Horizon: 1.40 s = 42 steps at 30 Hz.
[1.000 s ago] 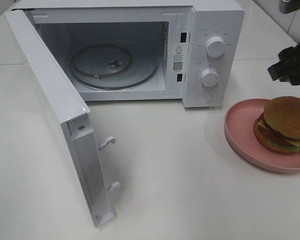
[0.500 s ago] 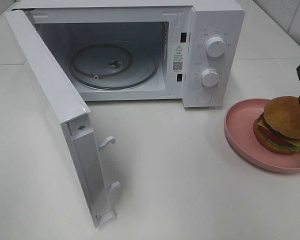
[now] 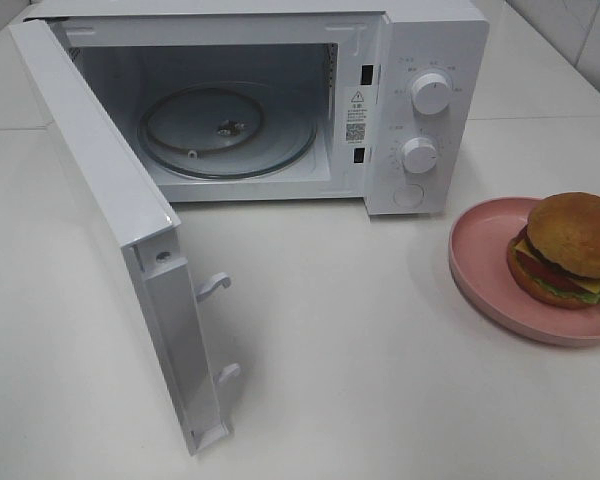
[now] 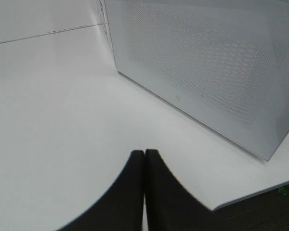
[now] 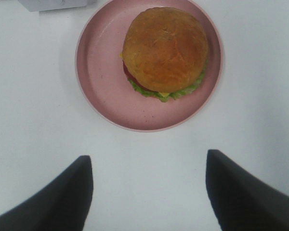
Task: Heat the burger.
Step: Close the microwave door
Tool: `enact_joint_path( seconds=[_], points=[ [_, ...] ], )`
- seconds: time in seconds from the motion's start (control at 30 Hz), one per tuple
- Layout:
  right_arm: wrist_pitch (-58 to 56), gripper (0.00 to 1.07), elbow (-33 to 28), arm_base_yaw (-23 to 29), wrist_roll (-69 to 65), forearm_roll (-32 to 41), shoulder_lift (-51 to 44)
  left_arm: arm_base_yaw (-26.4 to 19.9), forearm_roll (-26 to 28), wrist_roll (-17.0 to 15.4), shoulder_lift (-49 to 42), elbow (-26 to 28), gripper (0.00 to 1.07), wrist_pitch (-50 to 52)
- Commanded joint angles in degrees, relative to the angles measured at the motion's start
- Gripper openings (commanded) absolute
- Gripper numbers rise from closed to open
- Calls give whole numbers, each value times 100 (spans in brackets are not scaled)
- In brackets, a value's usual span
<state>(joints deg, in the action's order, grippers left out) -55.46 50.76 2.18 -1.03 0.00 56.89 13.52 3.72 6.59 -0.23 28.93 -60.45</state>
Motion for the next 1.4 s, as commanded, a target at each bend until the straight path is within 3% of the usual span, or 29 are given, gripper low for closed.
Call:
enact_joint_path(
  seconds=[0.03, 0.2, 0.3, 0.67, 1.03, 1.4],
  points=[
    [-195, 64, -229, -23, 74, 0, -418, -23, 17, -17, -126, -11, 0, 74],
    [-561, 64, -985, -23, 6, 0, -1702, -23, 17, -17, -126, -11, 0, 74],
    [-642, 64, -1071, -23, 6, 0, -1839, -23, 17, -17, -126, -11, 0, 74],
    [-854, 64, -1937, -23, 6, 0, -3747, -23, 17, -17, -126, -11, 0, 74],
    [-745, 64, -1954, -6, -103, 0, -5237, -23, 17, -17, -126, -11, 0, 74],
    [-739, 64, -1954, 34, -441, -138, -5867, -23, 17, -17, -126, -11, 0, 74]
  ],
)
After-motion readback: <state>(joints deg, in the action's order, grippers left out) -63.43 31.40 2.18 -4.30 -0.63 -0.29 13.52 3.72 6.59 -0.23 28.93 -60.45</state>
